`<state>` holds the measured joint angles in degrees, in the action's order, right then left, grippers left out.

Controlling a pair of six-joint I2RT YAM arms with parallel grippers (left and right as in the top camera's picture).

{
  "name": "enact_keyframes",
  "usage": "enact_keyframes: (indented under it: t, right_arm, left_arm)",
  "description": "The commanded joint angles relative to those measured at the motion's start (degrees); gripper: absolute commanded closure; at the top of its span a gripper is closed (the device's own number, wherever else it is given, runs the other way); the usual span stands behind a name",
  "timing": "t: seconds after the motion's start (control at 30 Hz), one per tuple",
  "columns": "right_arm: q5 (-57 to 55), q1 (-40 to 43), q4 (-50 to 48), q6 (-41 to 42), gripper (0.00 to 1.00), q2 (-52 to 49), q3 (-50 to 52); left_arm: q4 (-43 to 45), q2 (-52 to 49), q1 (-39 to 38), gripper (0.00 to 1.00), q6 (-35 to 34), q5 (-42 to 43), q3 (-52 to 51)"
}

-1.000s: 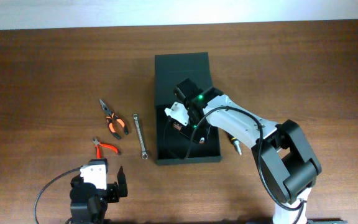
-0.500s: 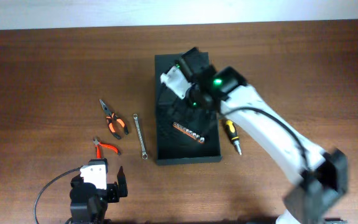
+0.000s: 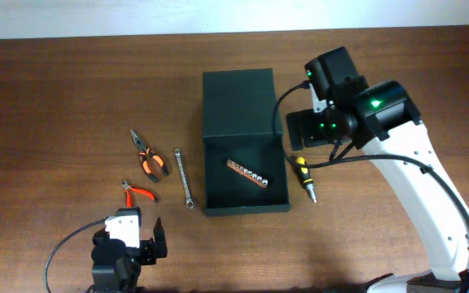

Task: Pack container
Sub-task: 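Move the right gripper down onto the yellow-black screwdriver and grasp it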

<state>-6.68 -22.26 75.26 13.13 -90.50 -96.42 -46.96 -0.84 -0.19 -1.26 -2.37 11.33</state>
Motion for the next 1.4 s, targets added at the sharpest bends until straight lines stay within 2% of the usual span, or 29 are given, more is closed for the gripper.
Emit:
enact_keyframes:
  t: [0.0, 0.17, 0.4, 0.57, 0.8, 1.37]
  right_arm:
    - [-2.0, 1.7, 0.8, 4.2, 0.01, 1.1, 1.6]
    - [-1.7, 4.2, -2.3, 5.8, 0.01, 1.1, 10.3]
    - [-0.6, 5.1, -14.6, 5.7, 0.01, 1.1, 25.7]
    - [4.4, 5.1, -21.4, 1.2, 0.01, 0.9, 31.5]
    - [6.7, 5.1, -24.8, -1.3, 0.01, -2.6, 33.3]
    - [6.5, 5.1, -30.4, -1.3, 0.00, -12.7, 33.3]
  left_arm:
    - [0.1, 0.5, 0.4, 0.01, 0.9, -0.2, -0.4]
    - [0.1, 0.5, 0.4, 0.01, 0.9, -0.2, -0.4]
    - [0.1, 0.5, 0.4, 0.01, 0.9, -0.2, -0.4]
    - [0.1, 0.5, 0.4, 0.01, 0.9, -0.2, -0.4]
    - [0.1, 0.5, 0.4, 0.01, 0.9, -0.2, -0.4]
    - [0.1, 0.5, 0.4, 0.01, 0.9, -0.2, -0.4]
